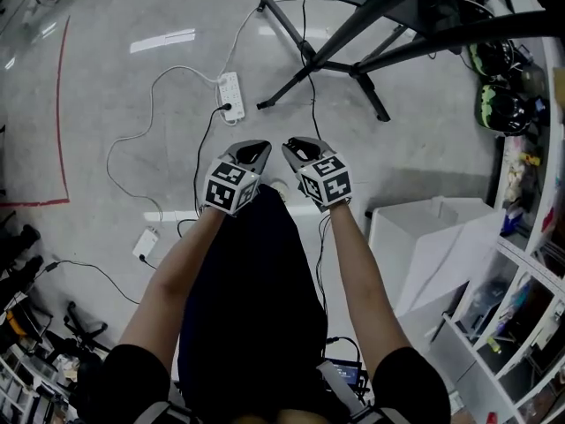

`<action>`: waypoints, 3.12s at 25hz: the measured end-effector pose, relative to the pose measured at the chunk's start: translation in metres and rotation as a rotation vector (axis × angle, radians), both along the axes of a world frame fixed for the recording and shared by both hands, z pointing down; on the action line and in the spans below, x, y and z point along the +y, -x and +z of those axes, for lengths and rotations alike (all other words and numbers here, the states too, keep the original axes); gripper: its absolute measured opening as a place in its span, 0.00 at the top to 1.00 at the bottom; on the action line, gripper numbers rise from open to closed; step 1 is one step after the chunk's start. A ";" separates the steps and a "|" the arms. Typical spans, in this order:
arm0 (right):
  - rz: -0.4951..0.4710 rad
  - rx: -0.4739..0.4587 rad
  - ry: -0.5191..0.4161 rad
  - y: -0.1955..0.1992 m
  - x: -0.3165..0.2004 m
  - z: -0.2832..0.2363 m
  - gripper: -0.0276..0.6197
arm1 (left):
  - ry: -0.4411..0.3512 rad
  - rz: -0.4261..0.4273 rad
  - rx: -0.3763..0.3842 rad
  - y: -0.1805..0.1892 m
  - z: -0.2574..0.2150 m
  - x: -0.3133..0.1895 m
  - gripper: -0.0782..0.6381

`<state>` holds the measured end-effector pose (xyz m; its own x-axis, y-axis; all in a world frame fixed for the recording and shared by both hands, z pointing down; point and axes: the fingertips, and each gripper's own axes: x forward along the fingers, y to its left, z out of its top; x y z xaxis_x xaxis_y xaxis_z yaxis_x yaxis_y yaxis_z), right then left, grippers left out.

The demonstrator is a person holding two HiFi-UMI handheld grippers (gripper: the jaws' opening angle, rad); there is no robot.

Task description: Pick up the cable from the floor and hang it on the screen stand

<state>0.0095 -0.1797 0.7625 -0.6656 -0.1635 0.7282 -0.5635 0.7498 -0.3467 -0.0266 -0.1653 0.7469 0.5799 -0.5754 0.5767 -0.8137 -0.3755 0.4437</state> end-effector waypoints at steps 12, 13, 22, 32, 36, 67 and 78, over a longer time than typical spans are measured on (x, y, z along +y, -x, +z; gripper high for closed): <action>0.135 -0.134 -0.064 0.012 0.009 -0.094 0.79 | -0.074 -0.042 0.007 0.008 -0.077 0.005 0.88; 0.140 -0.148 -0.059 0.013 0.012 -0.100 0.79 | -0.076 -0.042 0.008 0.008 -0.084 0.007 0.88; 0.178 -0.203 -0.080 0.008 0.023 -0.158 0.79 | -0.097 -0.058 0.020 0.004 -0.137 0.019 0.88; 0.244 -0.329 -0.092 -0.002 0.031 -0.242 0.79 | -0.142 -0.057 0.031 0.002 -0.212 0.023 0.88; 0.280 -0.365 -0.122 -0.003 0.027 -0.274 0.79 | -0.147 -0.085 0.043 0.007 -0.233 0.023 0.88; 0.240 -0.528 -0.304 -0.046 0.017 -0.396 0.79 | -0.306 0.105 0.020 -0.074 -0.308 0.012 0.88; 0.209 -0.552 -0.343 -0.071 0.002 -0.408 0.79 | -0.300 0.104 0.035 -0.099 -0.322 0.004 0.88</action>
